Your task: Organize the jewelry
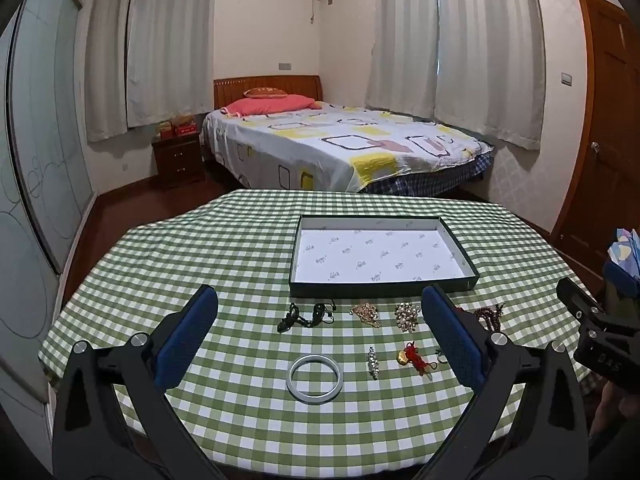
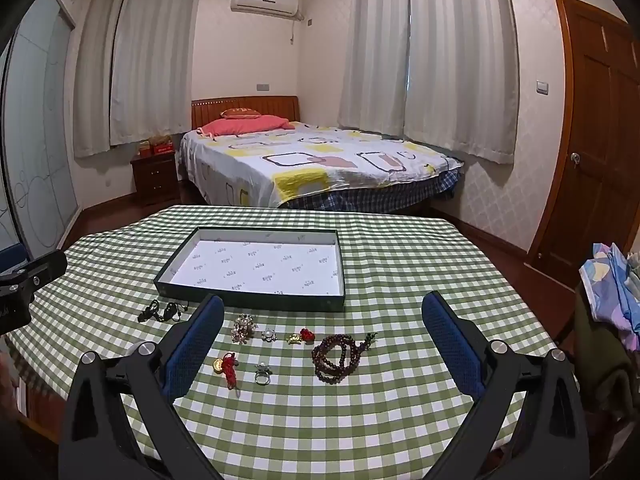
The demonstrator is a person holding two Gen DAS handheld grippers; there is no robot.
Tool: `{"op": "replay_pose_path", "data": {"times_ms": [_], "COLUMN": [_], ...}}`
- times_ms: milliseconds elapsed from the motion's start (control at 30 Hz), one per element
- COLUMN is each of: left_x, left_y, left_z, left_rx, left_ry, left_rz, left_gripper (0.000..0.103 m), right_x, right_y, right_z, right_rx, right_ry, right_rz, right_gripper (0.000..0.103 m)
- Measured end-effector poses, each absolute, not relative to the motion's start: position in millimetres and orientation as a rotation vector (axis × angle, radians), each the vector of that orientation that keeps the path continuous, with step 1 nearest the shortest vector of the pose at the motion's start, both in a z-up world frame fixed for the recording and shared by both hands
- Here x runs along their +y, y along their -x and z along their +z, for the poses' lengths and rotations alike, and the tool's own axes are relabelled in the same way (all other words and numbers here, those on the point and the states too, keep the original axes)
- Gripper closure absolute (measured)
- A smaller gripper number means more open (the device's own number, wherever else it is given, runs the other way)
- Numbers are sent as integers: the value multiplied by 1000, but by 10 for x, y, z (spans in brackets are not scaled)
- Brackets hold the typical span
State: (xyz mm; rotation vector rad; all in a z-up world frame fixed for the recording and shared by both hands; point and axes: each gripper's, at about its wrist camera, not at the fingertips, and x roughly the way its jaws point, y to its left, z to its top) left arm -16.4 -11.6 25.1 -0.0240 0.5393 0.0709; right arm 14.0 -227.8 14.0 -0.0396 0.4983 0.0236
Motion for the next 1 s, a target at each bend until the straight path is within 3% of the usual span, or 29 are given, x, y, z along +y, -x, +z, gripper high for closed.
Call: {"op": "replay_pose_path", "data": {"times_ms": [1000], "left_x": [-173], "left_y": [283], "left_z": [343], "left_rx": [503], "left_ry": [11], "left_rz": [85], "left_gripper": [4], "right_x": [-2312], "right_y": [-42], "right_z": [305], "right_rx": [454], "right_ry": [44], "right_rz": [29], "right_gripper": [7]}}
